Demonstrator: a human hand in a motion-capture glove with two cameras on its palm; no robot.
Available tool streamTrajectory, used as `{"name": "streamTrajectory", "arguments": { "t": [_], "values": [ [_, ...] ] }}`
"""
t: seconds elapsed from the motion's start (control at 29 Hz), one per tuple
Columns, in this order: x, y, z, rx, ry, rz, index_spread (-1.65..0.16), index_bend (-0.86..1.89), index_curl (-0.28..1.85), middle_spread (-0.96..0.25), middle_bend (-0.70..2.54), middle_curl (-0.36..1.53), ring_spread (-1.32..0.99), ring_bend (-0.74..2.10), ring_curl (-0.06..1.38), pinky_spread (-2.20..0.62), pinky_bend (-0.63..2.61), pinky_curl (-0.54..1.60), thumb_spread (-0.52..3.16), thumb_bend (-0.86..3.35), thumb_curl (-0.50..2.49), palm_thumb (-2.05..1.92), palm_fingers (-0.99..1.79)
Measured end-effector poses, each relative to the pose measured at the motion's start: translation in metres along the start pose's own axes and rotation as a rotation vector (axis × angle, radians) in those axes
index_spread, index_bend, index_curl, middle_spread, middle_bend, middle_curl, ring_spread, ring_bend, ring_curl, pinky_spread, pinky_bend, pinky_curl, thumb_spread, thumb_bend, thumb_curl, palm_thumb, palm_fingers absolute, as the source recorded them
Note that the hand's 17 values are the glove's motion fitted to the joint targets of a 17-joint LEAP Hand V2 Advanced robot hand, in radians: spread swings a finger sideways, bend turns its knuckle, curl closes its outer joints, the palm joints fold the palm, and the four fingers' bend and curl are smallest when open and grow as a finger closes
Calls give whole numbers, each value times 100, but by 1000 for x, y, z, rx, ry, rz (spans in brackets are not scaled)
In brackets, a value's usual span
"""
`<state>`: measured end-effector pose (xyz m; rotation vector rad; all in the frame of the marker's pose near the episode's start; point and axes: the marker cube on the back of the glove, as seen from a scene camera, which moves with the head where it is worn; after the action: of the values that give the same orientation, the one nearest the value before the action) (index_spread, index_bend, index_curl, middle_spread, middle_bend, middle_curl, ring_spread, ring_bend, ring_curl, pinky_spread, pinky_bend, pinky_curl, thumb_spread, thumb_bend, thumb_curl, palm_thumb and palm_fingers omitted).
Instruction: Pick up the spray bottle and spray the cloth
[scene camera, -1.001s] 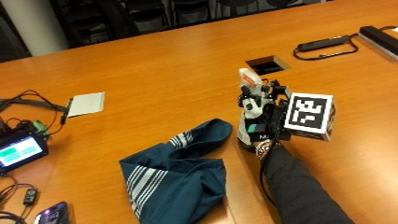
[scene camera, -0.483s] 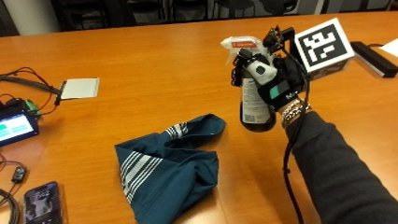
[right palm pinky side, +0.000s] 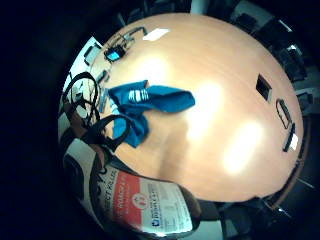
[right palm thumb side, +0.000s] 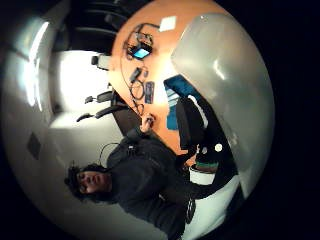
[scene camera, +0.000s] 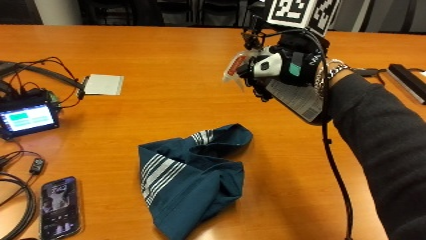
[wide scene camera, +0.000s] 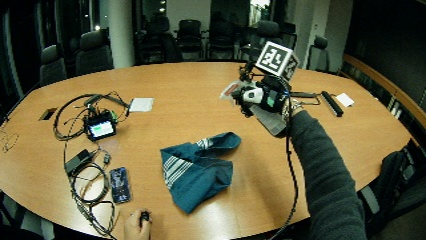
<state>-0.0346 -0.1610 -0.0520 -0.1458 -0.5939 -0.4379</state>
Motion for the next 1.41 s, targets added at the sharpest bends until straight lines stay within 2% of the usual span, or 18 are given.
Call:
{"name": "streamTrajectory", "arguments": {
  "t": [0.17,0.38,0.62,0.79,0.97,1.28,1.41],
  "values": [
    [2,-4,11,-193,161,102,-27,20,47,-22,57,51,-21,71,44,-29,44,38,131,-1,31,71,139],
    [23,0,55,-483,322,262,-27,19,48,-22,57,51,-21,71,44,-29,44,38,132,-1,31,71,139],
    [47,9,104,-633,373,308,-27,19,49,-22,57,51,-21,71,44,-29,45,38,132,-1,32,70,138],
    [47,12,102,-612,337,298,-27,19,49,-22,57,50,-20,71,43,-29,45,38,132,-1,32,70,137],
    [31,4,86,-524,253,242,-27,19,50,-22,57,50,-20,71,43,-29,46,38,132,-1,32,71,137],
    [-32,-31,68,-281,-78,-34,-27,18,50,-22,56,50,-20,71,44,-28,46,38,132,-1,32,70,136],
    [-47,-39,70,-224,-155,-103,-26,18,50,-22,56,50,-20,71,43,-28,46,38,132,-1,32,71,135]
  ]
}}
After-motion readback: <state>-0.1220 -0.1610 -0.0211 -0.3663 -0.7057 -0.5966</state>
